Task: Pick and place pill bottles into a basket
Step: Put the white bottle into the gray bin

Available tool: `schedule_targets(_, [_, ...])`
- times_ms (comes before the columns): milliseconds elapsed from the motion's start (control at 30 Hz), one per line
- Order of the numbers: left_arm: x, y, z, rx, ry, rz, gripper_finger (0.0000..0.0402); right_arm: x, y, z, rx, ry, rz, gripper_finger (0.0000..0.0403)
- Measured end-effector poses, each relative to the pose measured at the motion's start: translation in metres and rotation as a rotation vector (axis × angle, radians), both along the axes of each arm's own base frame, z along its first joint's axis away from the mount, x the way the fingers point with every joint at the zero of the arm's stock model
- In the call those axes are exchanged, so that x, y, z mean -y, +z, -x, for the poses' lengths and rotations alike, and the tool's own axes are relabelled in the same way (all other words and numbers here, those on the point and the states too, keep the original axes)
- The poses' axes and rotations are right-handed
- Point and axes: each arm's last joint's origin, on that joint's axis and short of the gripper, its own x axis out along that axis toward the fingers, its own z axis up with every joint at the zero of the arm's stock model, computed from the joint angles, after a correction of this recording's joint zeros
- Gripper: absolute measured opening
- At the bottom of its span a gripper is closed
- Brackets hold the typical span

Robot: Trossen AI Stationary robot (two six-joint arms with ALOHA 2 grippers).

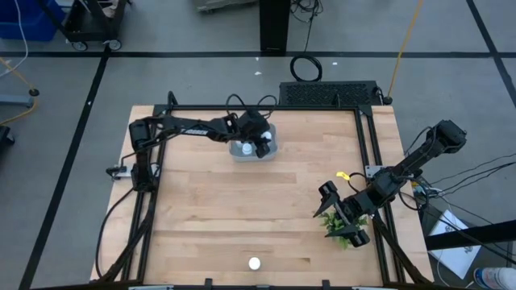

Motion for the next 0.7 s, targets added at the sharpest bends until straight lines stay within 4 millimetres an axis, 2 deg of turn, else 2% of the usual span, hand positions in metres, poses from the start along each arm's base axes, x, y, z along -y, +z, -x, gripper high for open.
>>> schedule_targets(133, [0.0003,-0.0045,-0.0005,-0.015,-0.005,0.007,0.0185,0.0001,0.0003,0.0001,0.003,0.0,-0.002,0.0254])
schedule_targets(400, [0.0001,-0.0067,-0.0019,-0.01,-0.003,0.008,0.0166,0.0001,0.0002,0.0001,0.002,0.001,-0.002,0.0254])
schedule_targets(600, [0.0003,-0.0069,-0.0018,-0.012,-0.002,0.01,0.0213,0.0001,0.0002,0.0,0.002,0.001,-0.001,0.0254])
schedule_targets(700, [0.0003,-0.0069,-0.0017,-0.013,-0.002,0.011,0.0214,0.0001,0.0003,0.0,0.002,0.001,-0.002,0.0254])
